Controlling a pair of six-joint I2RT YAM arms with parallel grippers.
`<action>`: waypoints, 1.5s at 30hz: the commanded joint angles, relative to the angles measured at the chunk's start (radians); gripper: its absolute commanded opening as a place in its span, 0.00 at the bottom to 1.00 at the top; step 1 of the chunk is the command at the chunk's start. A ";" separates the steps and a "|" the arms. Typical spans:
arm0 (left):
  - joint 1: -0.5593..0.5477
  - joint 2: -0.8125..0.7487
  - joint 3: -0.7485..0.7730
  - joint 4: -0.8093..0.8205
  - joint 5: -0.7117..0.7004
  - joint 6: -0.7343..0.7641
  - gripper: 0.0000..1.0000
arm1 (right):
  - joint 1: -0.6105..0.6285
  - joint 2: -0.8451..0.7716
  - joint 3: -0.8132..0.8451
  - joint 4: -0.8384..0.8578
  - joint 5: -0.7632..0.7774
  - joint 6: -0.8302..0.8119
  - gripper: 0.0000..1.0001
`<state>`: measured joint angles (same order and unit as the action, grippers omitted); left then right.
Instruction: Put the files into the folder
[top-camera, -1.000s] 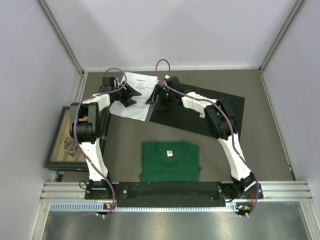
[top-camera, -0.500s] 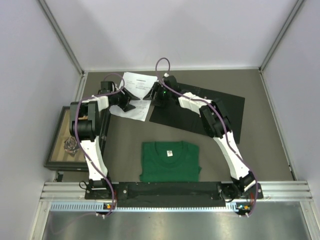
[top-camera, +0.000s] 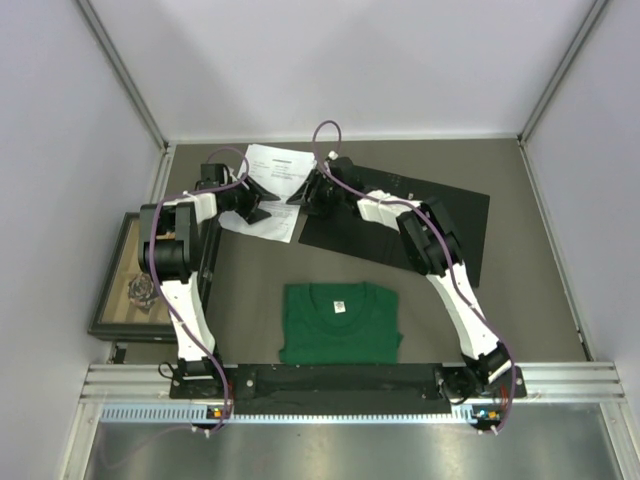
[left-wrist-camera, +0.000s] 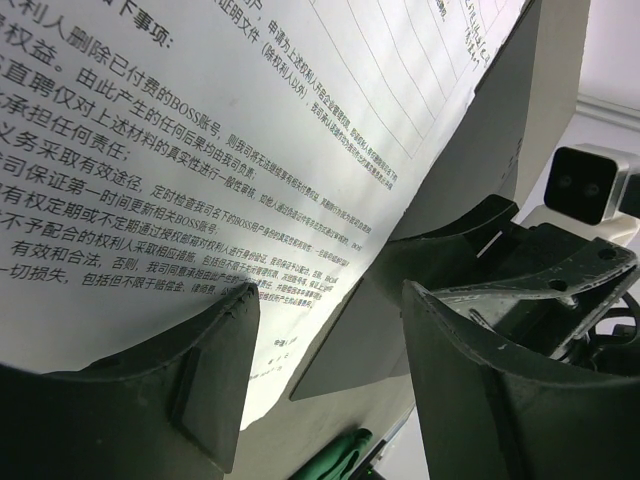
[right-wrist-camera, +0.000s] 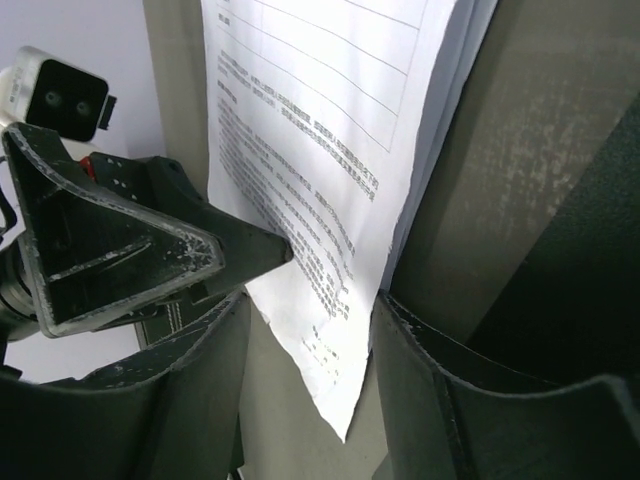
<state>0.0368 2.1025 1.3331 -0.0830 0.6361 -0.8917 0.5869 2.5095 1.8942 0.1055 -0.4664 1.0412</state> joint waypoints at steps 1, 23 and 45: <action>0.003 -0.004 -0.031 -0.032 -0.027 0.020 0.65 | 0.019 -0.057 -0.009 0.086 -0.023 0.011 0.50; -0.012 -0.036 -0.029 -0.037 -0.038 0.056 0.66 | 0.040 0.097 0.183 0.005 0.063 0.014 0.33; -0.270 -0.443 0.104 -0.195 -0.380 0.298 0.76 | 0.044 -0.228 0.175 -0.282 0.155 -0.292 0.00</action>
<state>-0.1436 1.7958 1.3735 -0.2687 0.3733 -0.6651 0.6247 2.5484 2.0800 -0.1059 -0.3313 0.8913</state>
